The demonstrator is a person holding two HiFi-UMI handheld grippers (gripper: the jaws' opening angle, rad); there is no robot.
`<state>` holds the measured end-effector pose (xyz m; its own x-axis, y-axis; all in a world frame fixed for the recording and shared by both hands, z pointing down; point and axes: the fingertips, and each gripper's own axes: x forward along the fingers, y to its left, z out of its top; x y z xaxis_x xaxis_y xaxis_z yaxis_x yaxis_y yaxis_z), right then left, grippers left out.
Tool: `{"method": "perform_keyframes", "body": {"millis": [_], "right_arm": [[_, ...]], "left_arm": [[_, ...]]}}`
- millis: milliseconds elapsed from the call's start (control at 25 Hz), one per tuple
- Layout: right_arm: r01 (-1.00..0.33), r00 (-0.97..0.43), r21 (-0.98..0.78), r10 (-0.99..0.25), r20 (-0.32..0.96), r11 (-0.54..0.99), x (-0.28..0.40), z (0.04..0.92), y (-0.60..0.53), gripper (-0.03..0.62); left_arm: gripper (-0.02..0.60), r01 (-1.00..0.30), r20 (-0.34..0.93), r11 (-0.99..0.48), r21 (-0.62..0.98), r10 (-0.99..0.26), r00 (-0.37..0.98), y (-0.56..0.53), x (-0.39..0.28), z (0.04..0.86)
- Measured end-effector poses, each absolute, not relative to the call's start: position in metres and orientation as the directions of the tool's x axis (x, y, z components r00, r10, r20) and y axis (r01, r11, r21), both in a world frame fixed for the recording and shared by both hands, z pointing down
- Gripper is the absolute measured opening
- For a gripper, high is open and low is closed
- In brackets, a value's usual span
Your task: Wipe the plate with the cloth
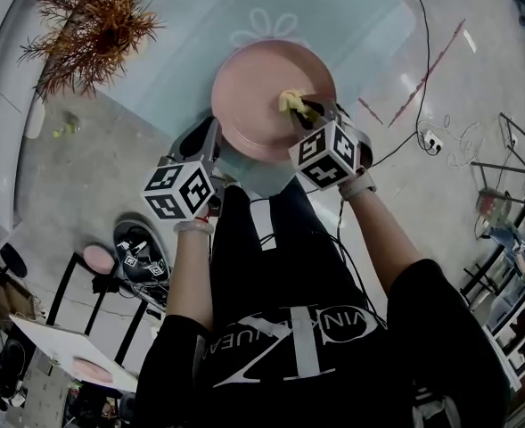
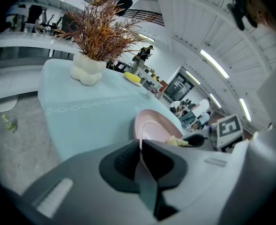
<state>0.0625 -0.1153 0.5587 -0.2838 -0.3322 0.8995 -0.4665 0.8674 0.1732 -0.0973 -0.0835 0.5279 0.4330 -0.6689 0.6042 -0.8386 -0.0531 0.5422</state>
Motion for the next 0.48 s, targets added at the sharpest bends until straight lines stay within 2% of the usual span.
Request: {"method": "perform_keyframes", "body": {"millis": [480], "right_arm": [[-0.348,-0.436,0.033,-0.193,0.879,0.937,-0.002,0.56,-0.091,0.077]], "left_arm": [[0.0,-0.835,0.602,-0.048,0.549,-0.67,0.434,-0.084,-0.097,0.527]]}}
